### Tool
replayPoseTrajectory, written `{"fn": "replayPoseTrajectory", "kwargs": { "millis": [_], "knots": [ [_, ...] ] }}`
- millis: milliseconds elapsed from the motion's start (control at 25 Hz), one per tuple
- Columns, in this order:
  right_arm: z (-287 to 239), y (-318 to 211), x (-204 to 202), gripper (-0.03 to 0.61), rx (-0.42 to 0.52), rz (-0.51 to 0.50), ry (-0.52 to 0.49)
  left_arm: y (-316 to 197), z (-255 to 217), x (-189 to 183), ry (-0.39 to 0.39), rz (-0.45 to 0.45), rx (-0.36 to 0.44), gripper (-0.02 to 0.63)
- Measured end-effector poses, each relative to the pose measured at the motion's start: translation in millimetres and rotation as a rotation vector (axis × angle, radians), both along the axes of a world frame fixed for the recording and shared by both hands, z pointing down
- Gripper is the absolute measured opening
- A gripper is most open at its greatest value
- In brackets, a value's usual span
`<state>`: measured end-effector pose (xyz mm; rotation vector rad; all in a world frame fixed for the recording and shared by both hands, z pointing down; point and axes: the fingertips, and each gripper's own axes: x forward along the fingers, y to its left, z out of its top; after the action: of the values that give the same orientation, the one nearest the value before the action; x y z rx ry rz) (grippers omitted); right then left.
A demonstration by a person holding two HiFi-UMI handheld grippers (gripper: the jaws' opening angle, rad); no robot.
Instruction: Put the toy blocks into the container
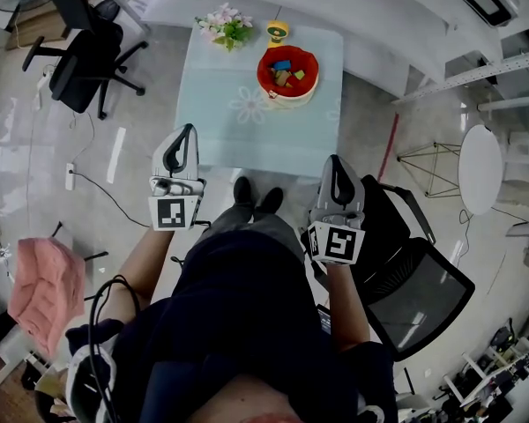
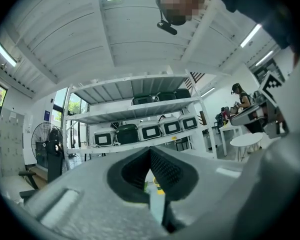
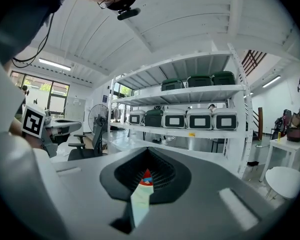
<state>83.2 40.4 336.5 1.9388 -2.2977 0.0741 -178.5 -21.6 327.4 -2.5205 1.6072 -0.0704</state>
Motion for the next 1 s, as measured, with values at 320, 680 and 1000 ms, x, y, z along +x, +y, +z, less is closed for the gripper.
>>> {"fn": "replayPoseTrajectory", "kwargs": {
  "millis": [320, 680, 1000],
  "knots": [
    [-7, 5, 6, 0.000, 0.028, 0.044, 0.036, 6, 6, -7, 0.021, -0.012, -0.023, 0.000],
    [0, 9, 5, -0.002, 0.017, 0.058, 0.074, 12, 11, -6, 0.032, -0.004, -0.042, 0.000],
    [1, 7, 4, -0.002, 0.012, 0.060, 0.079, 13, 15, -5, 0.032, -0.001, -0.060, 0.000]
  ]
}}
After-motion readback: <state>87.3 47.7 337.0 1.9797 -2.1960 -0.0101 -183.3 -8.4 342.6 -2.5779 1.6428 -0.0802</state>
